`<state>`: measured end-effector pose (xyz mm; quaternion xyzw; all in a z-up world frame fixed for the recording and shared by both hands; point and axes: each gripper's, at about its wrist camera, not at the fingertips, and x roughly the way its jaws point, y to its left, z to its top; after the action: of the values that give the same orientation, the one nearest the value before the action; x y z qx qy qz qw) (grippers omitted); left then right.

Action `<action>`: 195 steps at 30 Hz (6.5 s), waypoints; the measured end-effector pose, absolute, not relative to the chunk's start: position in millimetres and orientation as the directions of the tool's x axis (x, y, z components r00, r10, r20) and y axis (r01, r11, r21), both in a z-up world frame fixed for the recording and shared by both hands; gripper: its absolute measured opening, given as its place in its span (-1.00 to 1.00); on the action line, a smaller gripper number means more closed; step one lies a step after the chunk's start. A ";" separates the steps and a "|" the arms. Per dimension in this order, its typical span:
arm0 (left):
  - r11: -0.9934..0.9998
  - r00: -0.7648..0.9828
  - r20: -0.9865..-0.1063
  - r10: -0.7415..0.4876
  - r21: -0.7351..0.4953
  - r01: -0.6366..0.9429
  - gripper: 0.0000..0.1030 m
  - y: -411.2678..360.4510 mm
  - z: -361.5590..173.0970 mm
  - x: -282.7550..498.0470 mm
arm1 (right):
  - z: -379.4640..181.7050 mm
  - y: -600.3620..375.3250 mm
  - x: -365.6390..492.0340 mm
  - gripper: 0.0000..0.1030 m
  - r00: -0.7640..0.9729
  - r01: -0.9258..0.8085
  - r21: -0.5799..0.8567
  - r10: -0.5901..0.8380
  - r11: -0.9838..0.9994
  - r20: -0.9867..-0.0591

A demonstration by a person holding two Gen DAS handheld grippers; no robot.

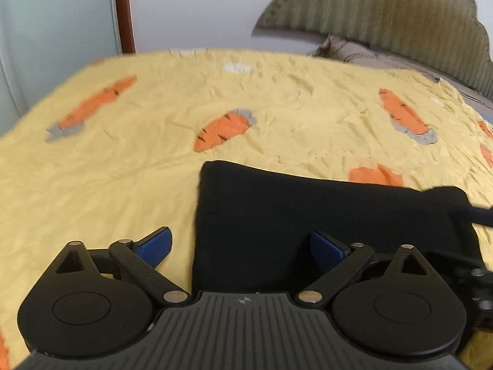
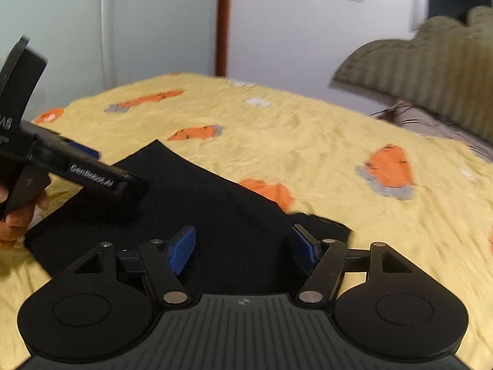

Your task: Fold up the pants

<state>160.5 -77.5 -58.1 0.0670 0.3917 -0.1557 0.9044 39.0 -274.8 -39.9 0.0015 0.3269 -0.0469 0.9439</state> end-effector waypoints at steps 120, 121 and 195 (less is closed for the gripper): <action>0.923 0.667 -0.679 -0.307 -0.040 0.383 0.83 -26.8 -66.3 -17.2 | -69.3 -198.2 -78.2 1.00 0.709 0.361 -0.111 -0.350 0.926 -0.612; 0.926 0.669 -0.682 -0.296 -0.034 0.376 0.83 -28.8 -68.6 -16.1 | -71.1 -197.9 -78.1 1.00 0.702 0.362 -0.118 -0.353 0.925 -0.618; 0.951 0.744 -0.626 -0.232 0.015 0.309 1.00 -31.7 -93.4 -22.8 | -86.7 -196.1 -91.4 1.00 0.703 0.430 -0.011 -0.342 0.903 -0.624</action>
<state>-22.8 -31.7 -93.4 0.0591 0.3269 -0.1451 0.9320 -91.4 -196.1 -86.7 0.0679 0.3234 -0.2098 0.9202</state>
